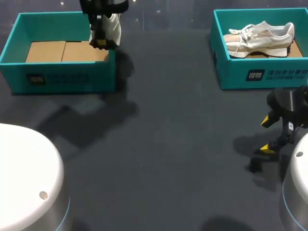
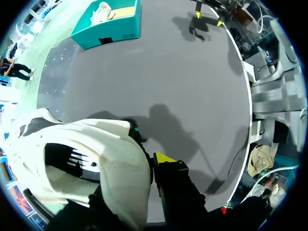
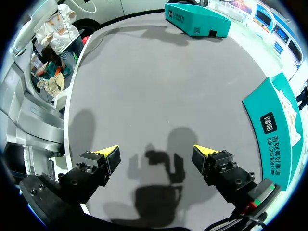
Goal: Take the shoe out of the shoebox, open the shoe tongue, remove and reinsert the insole, then place the shoe into the shoebox
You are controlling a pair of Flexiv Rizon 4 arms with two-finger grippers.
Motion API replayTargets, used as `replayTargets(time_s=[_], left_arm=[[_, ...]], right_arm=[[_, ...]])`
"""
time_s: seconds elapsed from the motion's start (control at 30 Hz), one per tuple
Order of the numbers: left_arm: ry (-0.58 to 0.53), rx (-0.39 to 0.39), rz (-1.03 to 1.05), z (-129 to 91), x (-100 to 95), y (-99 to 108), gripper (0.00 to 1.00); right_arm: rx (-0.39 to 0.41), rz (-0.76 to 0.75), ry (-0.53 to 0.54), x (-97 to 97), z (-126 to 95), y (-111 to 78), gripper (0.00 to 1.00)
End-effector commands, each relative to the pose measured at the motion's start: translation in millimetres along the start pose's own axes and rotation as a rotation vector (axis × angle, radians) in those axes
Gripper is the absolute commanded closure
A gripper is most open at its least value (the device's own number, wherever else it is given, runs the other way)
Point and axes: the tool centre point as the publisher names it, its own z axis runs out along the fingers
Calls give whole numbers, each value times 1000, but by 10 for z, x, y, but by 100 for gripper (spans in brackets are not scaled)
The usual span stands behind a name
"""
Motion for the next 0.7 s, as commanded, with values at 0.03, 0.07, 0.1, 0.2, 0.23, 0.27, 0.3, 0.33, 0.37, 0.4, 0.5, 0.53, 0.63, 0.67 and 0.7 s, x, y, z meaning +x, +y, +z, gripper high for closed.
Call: replayTargets(time_s=[0.03,0.07,0.1,0.2,0.23,0.27,0.3,0.33,0.37,0.4,0.5,0.53,0.63,0.67,0.7], left_arm=[[34,27,-16,-104,-398,367,100],[39,39,-25,-127,-497,460,100],[57,44,-21,-144,-592,554,100],[64,37,-15,-142,-840,822,100],[54,24,-41,-126,-930,903,100],[57,15,-40,-111,-1003,982,100],[60,17,-42,-105,-1063,1047,100],[64,14,-57,-94,-1128,1115,100],[65,14,-58,-85,-1183,1179,100],[67,18,-63,-77,-1232,1240,100],[64,20,-69,-50,-1335,1402,100],[64,20,-68,-46,-1354,1447,100],[58,17,-50,-52,-1387,1600,100],[58,20,-38,-60,-1386,1654,100],[56,22,-33,-68,-1381,1705,100]], right_arm=[[2,1,-3,16,0,0,0],[2,1,-3,16,0,0,0],[2,1,-3,16,0,0,0],[2,1,-3,16,0,0,0],[2,1,-3,16,0,0,0],[2,1,-3,16,0,0,0],[2,1,-3,16,0,0,0],[2,1,-3,16,0,0,0],[2,1,-3,16,0,0,0],[2,1,-3,16,0,0,0],[2,1,-3,16,0,0,0],[2,1,-3,16,0,0,0],[2,1,-3,16,0,0,0],[2,1,-3,16,0,0,0],[2,1,-3,16,0,0,0]])
